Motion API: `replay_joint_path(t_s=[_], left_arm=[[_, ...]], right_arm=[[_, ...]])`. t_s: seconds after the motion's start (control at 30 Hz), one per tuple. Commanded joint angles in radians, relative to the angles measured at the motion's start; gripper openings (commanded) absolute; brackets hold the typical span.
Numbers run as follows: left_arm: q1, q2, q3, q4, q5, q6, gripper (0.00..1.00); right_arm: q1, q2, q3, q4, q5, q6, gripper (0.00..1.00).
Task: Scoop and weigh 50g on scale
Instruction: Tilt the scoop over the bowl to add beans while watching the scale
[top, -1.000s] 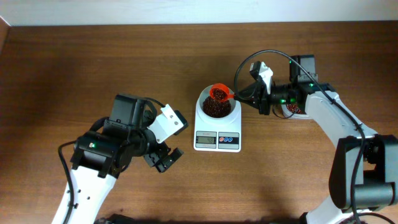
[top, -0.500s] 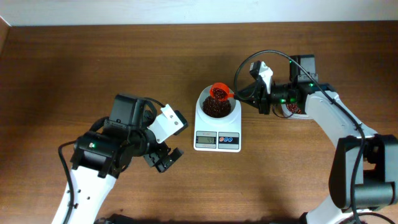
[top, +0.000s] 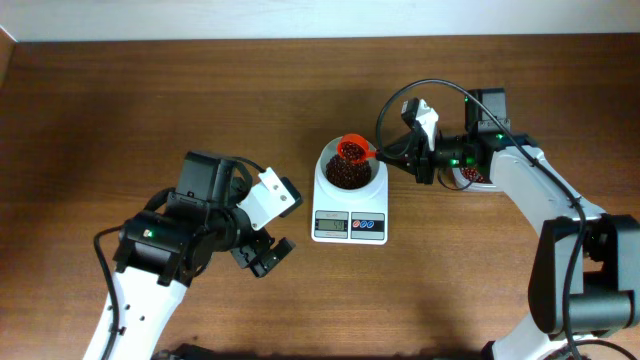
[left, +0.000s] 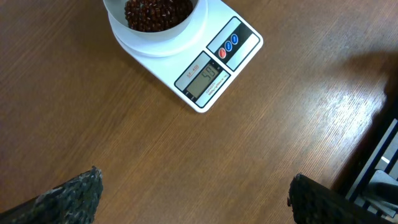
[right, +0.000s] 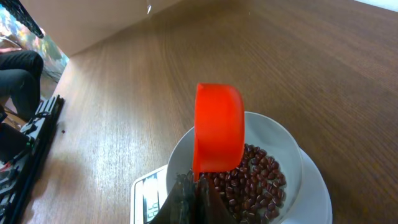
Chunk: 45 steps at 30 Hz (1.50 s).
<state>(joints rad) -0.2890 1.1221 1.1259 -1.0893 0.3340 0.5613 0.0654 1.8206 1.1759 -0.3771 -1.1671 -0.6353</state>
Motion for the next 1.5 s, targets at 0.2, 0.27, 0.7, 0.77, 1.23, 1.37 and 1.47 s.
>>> replay_joint_path(t_s=[0.2, 0.27, 0.7, 0.77, 1.23, 1.37, 1.47], left_arm=[[0.004, 0.000, 0.000, -0.001, 0.018, 0.019, 0.99], [0.004, 0.000, 0.000, -0.001, 0.018, 0.019, 0.99], [0.004, 0.000, 0.000, -0.001, 0.018, 0.019, 0.99], [0.004, 0.000, 0.000, -0.001, 0.018, 0.019, 0.99], [0.004, 0.000, 0.000, -0.001, 0.018, 0.019, 0.99], [0.004, 0.000, 0.000, -0.001, 0.018, 0.019, 0.99], [0.004, 0.000, 0.000, -0.001, 0.018, 0.019, 0.99]], right_arm=[[0.006, 0.015, -0.005, 0.000, 0.001, -0.004, 0.04], [0.006, 0.015, -0.005, 0.000, 0.001, -0.004, 0.04], [0.006, 0.015, -0.005, 0.000, -0.007, 0.067, 0.04], [0.006, 0.015, -0.005, -0.001, -0.007, 0.080, 0.04], [0.006, 0.015, -0.005, 0.000, -0.007, 0.195, 0.04], [0.006, 0.015, -0.005, 0.000, -0.008, 0.235, 0.04], [0.006, 0.015, -0.005, 0.000, -0.011, 0.292, 0.04]])
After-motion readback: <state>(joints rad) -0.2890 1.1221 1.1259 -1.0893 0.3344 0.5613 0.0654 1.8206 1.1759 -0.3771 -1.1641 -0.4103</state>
